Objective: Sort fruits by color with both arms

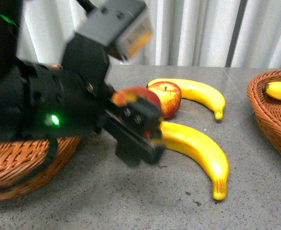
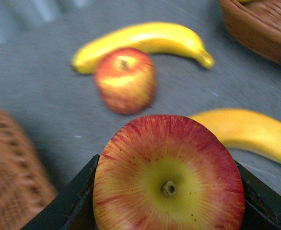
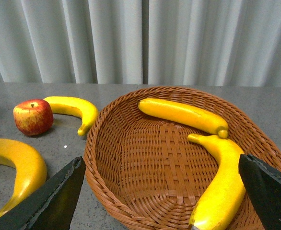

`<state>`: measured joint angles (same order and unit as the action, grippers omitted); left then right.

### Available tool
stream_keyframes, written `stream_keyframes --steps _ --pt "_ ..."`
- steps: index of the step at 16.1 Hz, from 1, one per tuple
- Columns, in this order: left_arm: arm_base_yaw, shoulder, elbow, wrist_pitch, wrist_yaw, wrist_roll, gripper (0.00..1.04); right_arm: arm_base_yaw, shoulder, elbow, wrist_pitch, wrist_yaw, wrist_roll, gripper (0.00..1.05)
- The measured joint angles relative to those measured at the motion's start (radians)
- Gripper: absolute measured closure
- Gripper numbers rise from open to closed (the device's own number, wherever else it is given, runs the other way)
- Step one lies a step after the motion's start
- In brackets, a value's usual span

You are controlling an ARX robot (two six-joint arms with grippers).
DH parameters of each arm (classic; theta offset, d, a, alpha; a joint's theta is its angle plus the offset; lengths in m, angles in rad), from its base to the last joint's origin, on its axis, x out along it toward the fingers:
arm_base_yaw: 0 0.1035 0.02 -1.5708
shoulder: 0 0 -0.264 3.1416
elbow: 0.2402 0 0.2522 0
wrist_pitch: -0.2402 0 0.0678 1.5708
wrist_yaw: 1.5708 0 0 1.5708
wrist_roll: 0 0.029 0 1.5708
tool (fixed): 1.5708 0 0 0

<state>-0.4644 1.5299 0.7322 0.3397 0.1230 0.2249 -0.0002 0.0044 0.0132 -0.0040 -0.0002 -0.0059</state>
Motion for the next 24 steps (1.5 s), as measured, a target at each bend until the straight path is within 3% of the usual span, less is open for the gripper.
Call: stream_keyframes --steps 4,6,8,11,14,17,24 --pt "0.144 -0.1 0.029 -0.049 -0.312 -0.254 0.4 0.0 0.0 0.0 0.0 0.0 0.0 0.07" --pt "0.187 -0.099 0.016 -0.089 -0.402 -0.386 0.4 0.0 0.0 0.0 0.0 0.0 0.0 0.07" --pt "0.208 -0.08 0.014 -0.112 -0.434 -0.454 0.4 0.0 0.0 0.0 0.0 0.0 0.0 0.07" --pt "0.219 -0.046 0.004 -0.154 -0.44 -0.531 0.39 0.0 0.0 0.0 0.0 0.0 0.0 0.07" --pt "0.164 -0.085 -0.002 -0.126 -0.465 -0.523 0.05 0.0 0.0 0.0 0.0 0.0 0.0 0.07" --pt "0.097 -0.123 0.077 -0.085 -0.424 -0.418 0.07 0.0 0.0 0.0 0.0 0.0 0.0 0.07" --pt "0.072 -0.005 0.232 -0.063 -0.291 -0.309 0.07 0.0 0.0 0.0 0.0 0.0 0.0 0.07"
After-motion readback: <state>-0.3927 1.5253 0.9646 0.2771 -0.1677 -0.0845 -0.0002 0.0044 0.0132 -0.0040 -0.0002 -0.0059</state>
